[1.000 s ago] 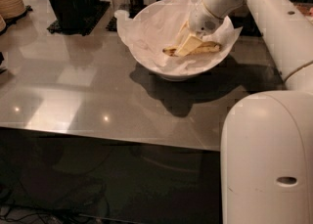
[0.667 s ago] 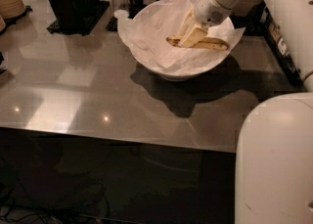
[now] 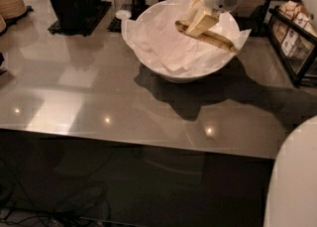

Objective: Pick banana from white bowl

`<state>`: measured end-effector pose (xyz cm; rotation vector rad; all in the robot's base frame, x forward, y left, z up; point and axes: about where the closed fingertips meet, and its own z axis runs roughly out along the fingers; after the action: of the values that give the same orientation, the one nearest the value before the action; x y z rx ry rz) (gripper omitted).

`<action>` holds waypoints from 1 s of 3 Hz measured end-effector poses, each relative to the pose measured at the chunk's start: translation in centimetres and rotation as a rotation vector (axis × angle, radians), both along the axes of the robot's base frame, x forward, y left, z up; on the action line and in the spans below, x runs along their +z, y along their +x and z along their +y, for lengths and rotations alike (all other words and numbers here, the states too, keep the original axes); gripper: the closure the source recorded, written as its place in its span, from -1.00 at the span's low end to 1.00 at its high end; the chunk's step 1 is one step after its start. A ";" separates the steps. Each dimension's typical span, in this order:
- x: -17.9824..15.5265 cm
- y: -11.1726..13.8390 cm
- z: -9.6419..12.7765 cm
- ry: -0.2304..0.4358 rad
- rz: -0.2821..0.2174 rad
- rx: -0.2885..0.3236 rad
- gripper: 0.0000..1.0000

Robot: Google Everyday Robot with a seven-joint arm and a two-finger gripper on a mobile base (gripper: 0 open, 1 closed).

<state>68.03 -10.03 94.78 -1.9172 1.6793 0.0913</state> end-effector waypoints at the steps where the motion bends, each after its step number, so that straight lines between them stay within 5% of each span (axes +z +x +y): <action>1: 1.7 -1.5 -0.1 -0.040 -0.031 -0.009 1.00; 3: 5.3 -3.8 -0.6 -0.117 -0.109 -0.058 1.00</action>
Offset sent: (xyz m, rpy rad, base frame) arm -0.0410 0.0007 0.0680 -0.1093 -0.1424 -0.0243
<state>64.25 -10.59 100.09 -1.9188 1.6985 -0.1347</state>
